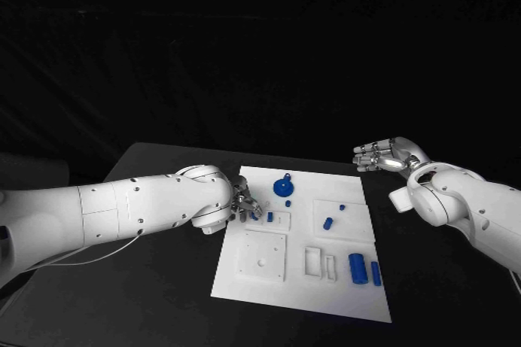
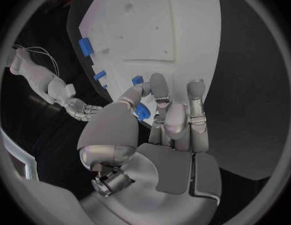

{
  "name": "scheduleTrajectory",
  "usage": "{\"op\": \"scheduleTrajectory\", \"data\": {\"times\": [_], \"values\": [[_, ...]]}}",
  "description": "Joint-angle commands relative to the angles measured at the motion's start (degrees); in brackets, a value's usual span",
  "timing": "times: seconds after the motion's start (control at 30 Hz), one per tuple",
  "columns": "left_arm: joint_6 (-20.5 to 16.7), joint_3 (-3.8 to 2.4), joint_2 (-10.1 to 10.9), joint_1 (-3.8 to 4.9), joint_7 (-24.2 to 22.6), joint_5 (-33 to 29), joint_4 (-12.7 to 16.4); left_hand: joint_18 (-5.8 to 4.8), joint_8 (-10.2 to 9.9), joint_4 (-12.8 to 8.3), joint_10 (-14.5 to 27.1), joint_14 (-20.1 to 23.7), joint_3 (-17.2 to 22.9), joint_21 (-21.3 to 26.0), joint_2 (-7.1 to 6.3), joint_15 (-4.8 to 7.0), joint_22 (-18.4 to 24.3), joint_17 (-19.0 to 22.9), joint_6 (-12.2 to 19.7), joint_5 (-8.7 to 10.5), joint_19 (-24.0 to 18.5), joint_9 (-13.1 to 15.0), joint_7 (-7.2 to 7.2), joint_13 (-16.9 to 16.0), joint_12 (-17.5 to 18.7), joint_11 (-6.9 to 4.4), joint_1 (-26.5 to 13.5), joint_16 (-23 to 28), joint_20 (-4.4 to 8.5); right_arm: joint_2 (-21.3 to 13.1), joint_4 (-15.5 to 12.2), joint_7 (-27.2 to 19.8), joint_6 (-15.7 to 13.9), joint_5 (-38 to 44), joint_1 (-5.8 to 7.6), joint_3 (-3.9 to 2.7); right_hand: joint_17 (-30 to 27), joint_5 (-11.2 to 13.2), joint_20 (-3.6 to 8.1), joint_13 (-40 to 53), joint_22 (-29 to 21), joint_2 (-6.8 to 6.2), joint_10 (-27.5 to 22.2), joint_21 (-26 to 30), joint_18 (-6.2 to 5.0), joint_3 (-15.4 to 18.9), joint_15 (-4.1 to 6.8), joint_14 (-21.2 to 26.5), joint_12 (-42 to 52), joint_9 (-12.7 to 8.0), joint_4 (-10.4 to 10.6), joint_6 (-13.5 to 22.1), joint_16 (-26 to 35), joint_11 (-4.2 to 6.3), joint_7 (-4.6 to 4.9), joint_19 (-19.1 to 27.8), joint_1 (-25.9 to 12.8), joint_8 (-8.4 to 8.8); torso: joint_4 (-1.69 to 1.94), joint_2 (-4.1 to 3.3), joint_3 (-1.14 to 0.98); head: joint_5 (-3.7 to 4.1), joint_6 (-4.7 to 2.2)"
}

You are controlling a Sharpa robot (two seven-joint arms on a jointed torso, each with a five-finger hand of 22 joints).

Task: Assemble the parts on the task board

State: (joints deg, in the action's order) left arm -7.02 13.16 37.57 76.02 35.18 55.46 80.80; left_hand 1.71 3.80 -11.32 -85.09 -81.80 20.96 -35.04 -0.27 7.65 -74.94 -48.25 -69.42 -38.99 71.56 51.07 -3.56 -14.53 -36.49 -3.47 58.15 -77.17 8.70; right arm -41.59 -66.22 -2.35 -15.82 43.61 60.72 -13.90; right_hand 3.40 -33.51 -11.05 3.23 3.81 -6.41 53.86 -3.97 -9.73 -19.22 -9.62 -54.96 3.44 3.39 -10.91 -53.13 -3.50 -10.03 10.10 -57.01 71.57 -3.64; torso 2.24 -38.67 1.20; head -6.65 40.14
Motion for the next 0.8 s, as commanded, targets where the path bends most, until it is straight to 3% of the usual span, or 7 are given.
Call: {"op": "scheduleTrajectory", "data": {"times": [0.03,0.2,0.33,0.8], "values": [[3.2,0.64,0.1,-0.81,1.6,1.5,0.1,-0.39,0.2,-1.6,-1.8,-0.1,1.3,-0.2,0.40,0.11,-1.1,0.1,-11.2,0.08,-0.2,-0.1,6.38,0.1,-0.3,-1.49,0.5,-0.1,-0.09,0.0,0.0,-0.7,0.8,0.5,-0.05,-0.03,-0.1,-0.3,0.08,-0.1,-0.1,0.15,-0.3,-0.2,-0.28,0.3,-0.16,0.4,-0.3,-0.1,-0.1,0.4,0.2,-0.09,-0.01,0.5,0.4,0.31,0.03,0.01,0.00,0.02,0.05],[3.0,0.65,0.4,-0.81,1.7,2.3,0.2,-0.35,0.2,-1.6,-1.8,-0.2,1.3,-0.2,0.45,0.09,-1.1,0.0,-11.2,0.02,-0.2,-0.1,6.37,0.1,-0.3,-1.49,0.6,-0.2,-0.12,-0.1,0.0,-0.6,0.9,0.5,-0.07,-0.03,-0.1,-0.3,0.08,-0.1,-0.1,0.15,-0.3,-0.2,-0.28,0.3,-0.16,0.4,-0.3,-0.1,-0.1,0.4,0.2,-0.09,-0.01,0.5,0.4,0.31,-0.01,-0.01,0.03,0.02,0.10],[3.2,0.65,0.6,-0.82,1.7,2.5,0.2,-0.31,0.2,-1.5,-1.8,-0.1,1.4,-0.2,0.63,0.08,-1.1,0.1,-11.2,-0.07,-0.2,-0.1,6.36,0.1,-0.3,-1.49,0.7,-0.2,-0.14,-0.1,0.0,-0.5,1.3,0.6,-0.09,-0.03,-0.1,-0.1,0.03,-0.1,-0.1,0.11,-0.9,-0.1,-0.21,0.3,-0.23,0.9,-0.3,-0.1,-0.1,0.9,0.2,-0.13,0.04,0.7,0.5,0.35,0.05,-0.02,0.01,0.81,0.08],[3.9,0.65,0.1,-0.85,1.4,2.5,0.0,-0.19,0.2,-2.0,-1.8,-0.2,1.9,-0.5,0.94,0.01,-1.1,-0.2,-11.3,0.10,-0.3,-0.1,6.37,0.1,-0.5,-1.49,0.3,-0.4,-0.24,-0.1,0.1,-0.5,1.6,0.7,-0.18,-0.03,-0.1,-0.2,-0.03,-0.1,-0.1,0.14,-1.1,-0.1,-0.25,0.4,-0.19,1.2,-0.3,-0.1,0.0,0.8,0.2,-0.11,0.04,0.8,0.6,0.33,-0.07,-0.02,0.02,0.41,0.51]]}}
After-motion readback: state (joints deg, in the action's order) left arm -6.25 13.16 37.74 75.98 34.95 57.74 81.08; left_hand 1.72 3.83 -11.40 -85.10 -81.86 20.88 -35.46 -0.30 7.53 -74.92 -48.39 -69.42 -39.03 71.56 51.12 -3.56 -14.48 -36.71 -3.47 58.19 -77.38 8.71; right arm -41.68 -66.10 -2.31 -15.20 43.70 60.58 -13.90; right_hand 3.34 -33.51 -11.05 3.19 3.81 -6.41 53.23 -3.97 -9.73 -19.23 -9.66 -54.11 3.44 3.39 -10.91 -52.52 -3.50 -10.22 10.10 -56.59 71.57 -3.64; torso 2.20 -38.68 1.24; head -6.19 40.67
